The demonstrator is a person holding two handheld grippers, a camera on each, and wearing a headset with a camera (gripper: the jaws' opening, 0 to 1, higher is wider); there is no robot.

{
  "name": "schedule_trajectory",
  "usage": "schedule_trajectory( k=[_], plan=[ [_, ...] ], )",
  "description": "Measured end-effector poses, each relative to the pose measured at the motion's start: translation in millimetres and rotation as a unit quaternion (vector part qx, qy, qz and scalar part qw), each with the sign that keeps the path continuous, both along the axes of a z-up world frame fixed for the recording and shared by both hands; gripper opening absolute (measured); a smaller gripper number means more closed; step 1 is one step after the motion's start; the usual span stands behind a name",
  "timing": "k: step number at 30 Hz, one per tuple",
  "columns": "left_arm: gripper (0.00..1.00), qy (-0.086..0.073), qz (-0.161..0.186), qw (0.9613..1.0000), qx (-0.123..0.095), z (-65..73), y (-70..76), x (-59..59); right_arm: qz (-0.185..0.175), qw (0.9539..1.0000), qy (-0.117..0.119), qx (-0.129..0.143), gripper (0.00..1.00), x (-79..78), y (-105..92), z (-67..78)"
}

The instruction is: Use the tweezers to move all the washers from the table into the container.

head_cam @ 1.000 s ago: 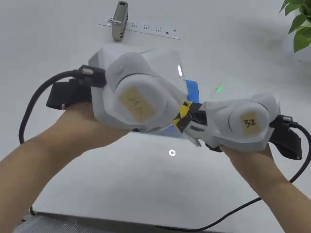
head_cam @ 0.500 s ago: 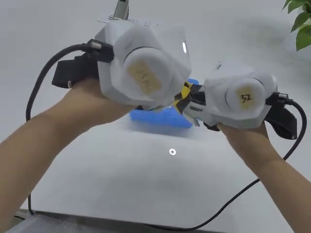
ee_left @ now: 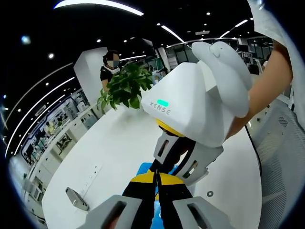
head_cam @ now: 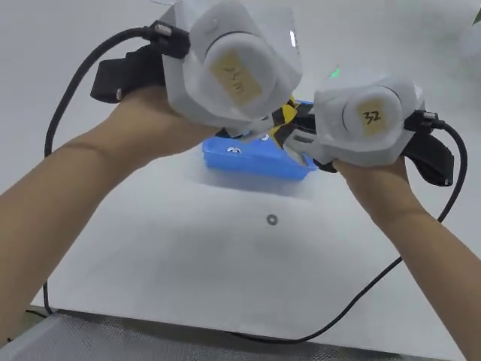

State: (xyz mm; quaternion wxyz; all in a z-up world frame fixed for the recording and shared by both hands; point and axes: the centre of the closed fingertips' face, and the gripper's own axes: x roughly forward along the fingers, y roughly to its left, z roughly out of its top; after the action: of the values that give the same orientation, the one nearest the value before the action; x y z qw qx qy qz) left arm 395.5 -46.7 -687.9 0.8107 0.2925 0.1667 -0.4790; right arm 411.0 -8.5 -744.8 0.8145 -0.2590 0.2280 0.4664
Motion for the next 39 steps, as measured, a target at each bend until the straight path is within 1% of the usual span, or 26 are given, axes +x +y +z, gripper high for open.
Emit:
schedule_trajectory(
  k=[4, 10, 15, 19, 21, 26, 28, 30, 31, 33, 36, 39],
  plan=[
    [0.00, 0.006, 0.002, 1.0000, 0.000, -9.7, 0.7, 2.8, -0.002, 0.9999, 0.011, 0.002, 0.04, 1.7, 0.5, -9.3],
    [0.00, 0.022, 0.001, 0.9998, 0.001, -24.1, 0.4, 5.3, -0.003, 0.9997, 0.025, -0.002, 0.04, 2.3, -0.1, -22.7],
    [0.00, 0.027, -0.002, 0.9996, 0.002, -33.2, -1.9, 5.0, -0.001, 0.9995, 0.032, -0.004, 0.04, 0.7, -1.2, -29.9],
    [0.00, 0.029, -0.002, 0.9996, 0.003, -36.5, -2.2, 4.3, 0.000, 0.9994, 0.035, -0.007, 0.04, 0.2, -1.1, -34.4],
    [0.00, 0.030, -0.002, 0.9995, 0.006, -36.0, -1.4, 2.9, 0.002, 0.9993, 0.037, -0.007, 0.04, -0.4, -0.7, -35.3],
    [0.00, 0.032, -0.001, 0.9995, 0.007, -38.0, -0.2, 1.5, 0.004, 0.9992, 0.039, -0.011, 0.04, -0.5, -0.3, -37.8],
    [0.00, 0.029, -0.001, 0.9995, 0.006, -38.0, -0.5, 1.7, 0.001, 0.9991, 0.042, -0.006, 0.04, -0.4, 0.0, -37.4],
    [0.00, 0.029, -0.001, 0.9996, 0.008, -37.8, -0.4, 1.1, 0.001, 0.9991, 0.043, -0.009, 0.04, -0.9, 0.1, -37.2],
    [0.00, 0.027, -0.002, 0.9996, 0.009, -36.2, -0.5, -0.2, 0.000, 0.9993, 0.036, -0.013, 0.04, -1.2, 0.0, -35.2],
    [0.00, 0.021, -0.004, 0.9997, 0.010, -31.5, -0.5, -2.5, 0.003, 0.9996, 0.023, -0.014, 0.05, -2.4, 1.0, -28.8],
    [0.00, 0.012, -0.004, 0.9999, 0.011, -20.8, 0.7, -8.3, 0.000, 0.9998, 0.017, -0.011, 0.05, -4.3, 1.1, -21.0],
    [0.00, 0.004, -0.003, 1.0000, 0.008, -14.5, 0.1, -11.3, -0.007, 0.9999, 0.009, 0.000, 0.06, -7.5, 1.3, -7.9]
  ],
)
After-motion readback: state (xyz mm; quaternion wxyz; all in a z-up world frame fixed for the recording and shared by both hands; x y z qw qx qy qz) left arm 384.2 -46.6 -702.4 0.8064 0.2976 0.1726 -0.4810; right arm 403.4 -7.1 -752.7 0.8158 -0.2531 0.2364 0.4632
